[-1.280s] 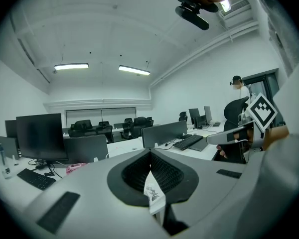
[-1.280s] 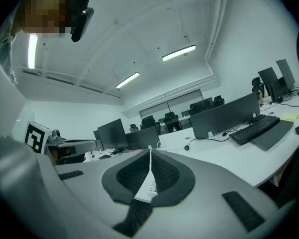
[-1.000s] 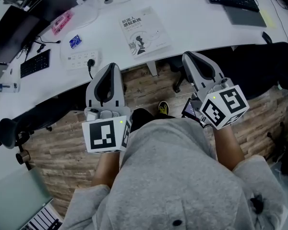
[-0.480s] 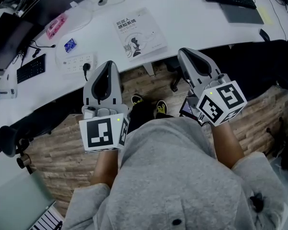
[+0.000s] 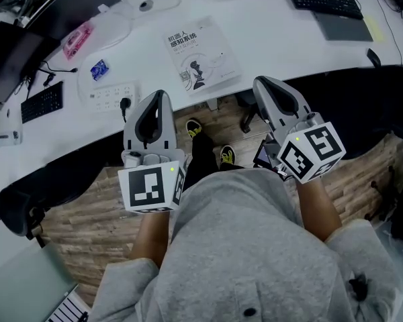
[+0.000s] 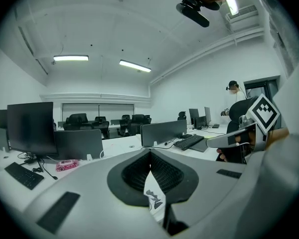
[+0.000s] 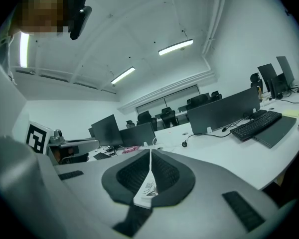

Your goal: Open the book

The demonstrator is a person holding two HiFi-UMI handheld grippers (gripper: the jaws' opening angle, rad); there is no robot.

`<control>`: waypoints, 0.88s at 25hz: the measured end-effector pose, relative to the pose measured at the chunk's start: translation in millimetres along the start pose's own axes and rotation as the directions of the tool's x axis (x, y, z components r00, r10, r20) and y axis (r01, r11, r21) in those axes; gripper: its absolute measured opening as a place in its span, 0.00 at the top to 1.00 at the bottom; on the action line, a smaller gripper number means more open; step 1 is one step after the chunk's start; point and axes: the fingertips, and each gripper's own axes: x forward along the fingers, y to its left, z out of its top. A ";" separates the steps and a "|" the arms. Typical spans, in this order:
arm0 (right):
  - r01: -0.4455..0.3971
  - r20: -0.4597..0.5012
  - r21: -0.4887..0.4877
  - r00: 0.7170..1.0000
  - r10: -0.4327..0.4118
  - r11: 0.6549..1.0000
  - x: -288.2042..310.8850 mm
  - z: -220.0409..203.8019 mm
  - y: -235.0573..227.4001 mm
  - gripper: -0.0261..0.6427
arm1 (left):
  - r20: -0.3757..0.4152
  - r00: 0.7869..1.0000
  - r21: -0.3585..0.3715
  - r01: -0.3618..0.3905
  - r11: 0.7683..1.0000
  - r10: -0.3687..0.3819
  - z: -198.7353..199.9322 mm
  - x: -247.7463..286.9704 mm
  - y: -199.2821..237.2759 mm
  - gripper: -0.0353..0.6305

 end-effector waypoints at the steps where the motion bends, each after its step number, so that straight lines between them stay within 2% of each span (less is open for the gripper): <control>1: 0.001 -0.009 -0.002 1.000 -0.001 1.000 4.8 -1.6 -0.8 0.92 | -0.004 1.000 -0.003 -0.002 1.000 0.002 -1.3 2.6 3.6 0.94; 10: 0.024 -0.062 0.005 0.998 -0.023 1.000 34.3 -12.1 -10.9 0.92 | -0.062 0.998 -0.022 0.000 1.000 -0.001 -22.2 23.0 25.0 0.93; 22: 0.063 -0.135 0.034 0.989 -0.058 0.997 56.6 -37.2 -31.9 0.92 | -0.136 0.989 -0.051 0.046 0.998 -0.053 -55.8 54.9 30.0 0.94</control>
